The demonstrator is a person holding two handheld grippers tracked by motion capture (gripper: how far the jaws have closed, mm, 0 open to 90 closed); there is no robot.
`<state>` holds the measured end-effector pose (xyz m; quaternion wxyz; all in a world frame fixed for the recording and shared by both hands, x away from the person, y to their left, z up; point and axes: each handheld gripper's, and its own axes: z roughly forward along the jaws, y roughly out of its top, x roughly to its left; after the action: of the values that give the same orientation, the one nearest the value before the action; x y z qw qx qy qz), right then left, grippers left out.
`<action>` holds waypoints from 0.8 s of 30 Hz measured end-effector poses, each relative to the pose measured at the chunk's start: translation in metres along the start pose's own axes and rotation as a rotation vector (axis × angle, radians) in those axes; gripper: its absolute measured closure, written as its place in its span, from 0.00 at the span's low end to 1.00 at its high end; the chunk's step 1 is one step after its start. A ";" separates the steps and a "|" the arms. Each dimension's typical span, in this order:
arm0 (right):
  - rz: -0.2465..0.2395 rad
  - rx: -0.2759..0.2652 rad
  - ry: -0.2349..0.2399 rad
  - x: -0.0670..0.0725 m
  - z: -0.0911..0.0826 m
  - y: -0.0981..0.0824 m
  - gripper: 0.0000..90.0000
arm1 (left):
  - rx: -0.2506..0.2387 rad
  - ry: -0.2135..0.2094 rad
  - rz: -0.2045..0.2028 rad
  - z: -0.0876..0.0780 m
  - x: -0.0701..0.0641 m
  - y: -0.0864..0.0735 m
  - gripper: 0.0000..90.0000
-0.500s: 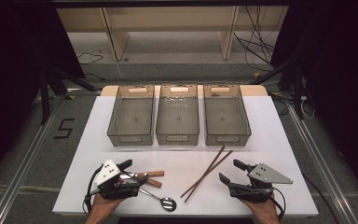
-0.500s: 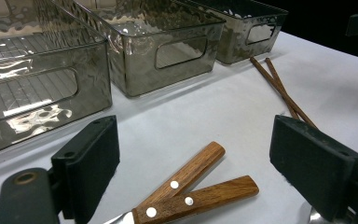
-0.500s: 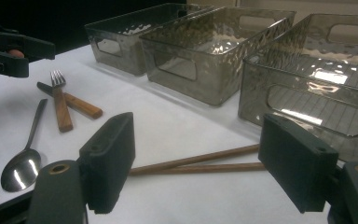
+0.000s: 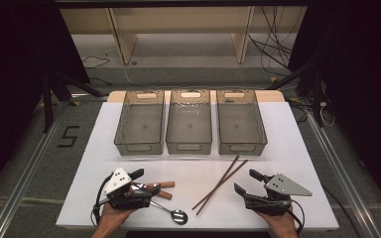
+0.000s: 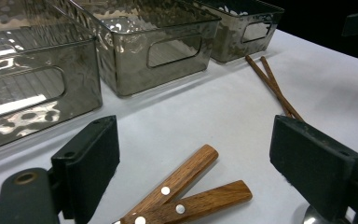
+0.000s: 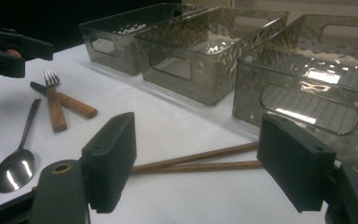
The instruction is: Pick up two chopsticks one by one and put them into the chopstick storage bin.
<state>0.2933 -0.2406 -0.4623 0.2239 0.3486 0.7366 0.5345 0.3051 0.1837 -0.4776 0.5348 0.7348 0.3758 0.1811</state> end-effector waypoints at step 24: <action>0.016 -0.004 -0.012 -0.002 0.000 0.000 0.33 | 0.264 -0.165 0.083 0.080 -0.061 0.044 0.18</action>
<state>0.2953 -0.2421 -0.4624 0.2247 0.3571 0.7313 0.5359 0.3349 0.0801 -0.4576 0.4546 0.8260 0.3204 0.0915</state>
